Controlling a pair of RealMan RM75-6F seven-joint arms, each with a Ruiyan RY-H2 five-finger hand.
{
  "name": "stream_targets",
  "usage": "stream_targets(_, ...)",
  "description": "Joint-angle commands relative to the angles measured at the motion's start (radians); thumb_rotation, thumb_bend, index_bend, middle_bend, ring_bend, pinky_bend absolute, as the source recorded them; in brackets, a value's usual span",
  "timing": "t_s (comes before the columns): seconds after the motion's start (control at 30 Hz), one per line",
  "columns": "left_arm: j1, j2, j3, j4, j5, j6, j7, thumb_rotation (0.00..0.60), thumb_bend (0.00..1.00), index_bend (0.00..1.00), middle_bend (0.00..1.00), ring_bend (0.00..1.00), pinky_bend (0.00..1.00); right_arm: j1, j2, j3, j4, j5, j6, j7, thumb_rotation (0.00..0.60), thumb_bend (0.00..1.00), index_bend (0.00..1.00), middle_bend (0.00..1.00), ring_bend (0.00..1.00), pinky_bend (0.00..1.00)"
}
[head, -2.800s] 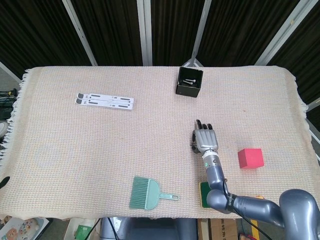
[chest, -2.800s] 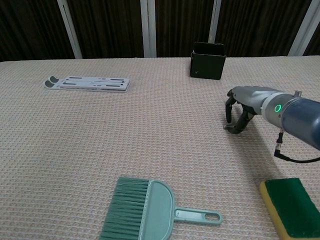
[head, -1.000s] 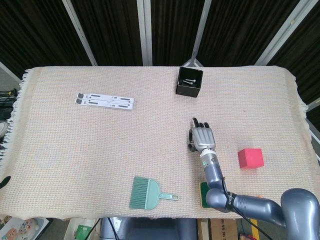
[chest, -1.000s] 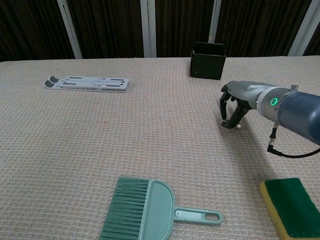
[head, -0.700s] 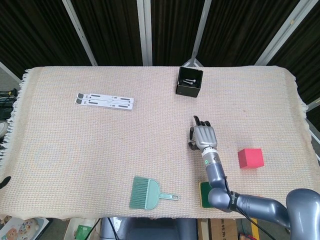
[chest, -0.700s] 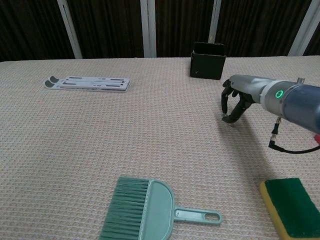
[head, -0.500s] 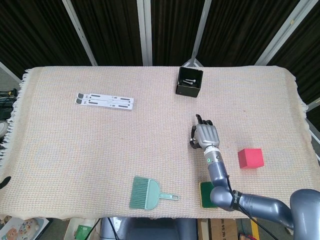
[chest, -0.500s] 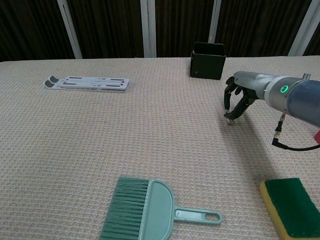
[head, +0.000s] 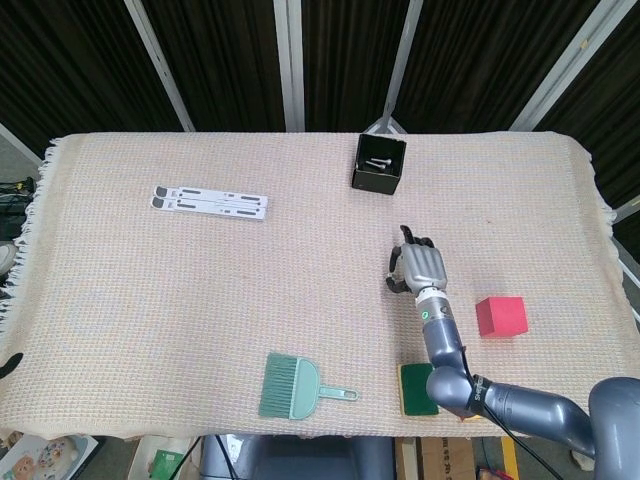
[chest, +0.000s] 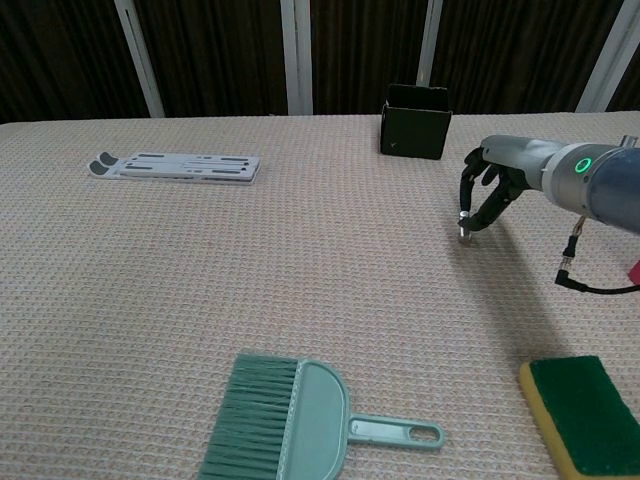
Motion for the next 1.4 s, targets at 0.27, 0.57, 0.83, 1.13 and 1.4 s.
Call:
stream_targets(0.27,0.001,-0.002,0.002,-0.001,0.002,0.002,0.005,0.6,0.24,0.12,0.0,0.0,0.0,0.009,0.015,0.005,0.006,0.045,-0.022,0.01,0.6,0.35,0.63,0.07,0.18,0.12)
stream_targets(0.57,-0.001,-0.003,0.002,-0.001,0.002,0.0,0.008,0.6,0.24,0.12,0.0,0.0,0.0,0.015,0.025,0.0,0.016,0.06,-0.034,0.026,0.6,0.35,0.63,0.07,0.18,0.12)
stream_targets(0.83,0.0,-0.003,0.001,-0.002,0.0,0.001,0.009,0.6,0.24,0.12,0.0,0.0,0.0,0.024,0.028,-0.009,0.017,0.083,-0.026,0.014,0.6,0.35,0.57,0.07,0.18,0.12)
stream_targets(1.13,-0.002,-0.004,0.002,-0.002,-0.001,-0.002,0.013,0.6,0.24,0.12,0.0,0.0,0.0,0.033,0.038,-0.014,0.016,0.113,-0.028,0.006,0.6,0.35,0.5,0.07,0.18,0.12)
stream_targets(1.4,-0.001,-0.003,0.001,-0.002,-0.002,0.001,0.012,0.6,0.24,0.12,0.0,0.0,0.0,0.038,0.057,-0.025,-0.005,0.132,-0.04,-0.006,0.6,0.35,0.4,0.06,0.14,0.1)
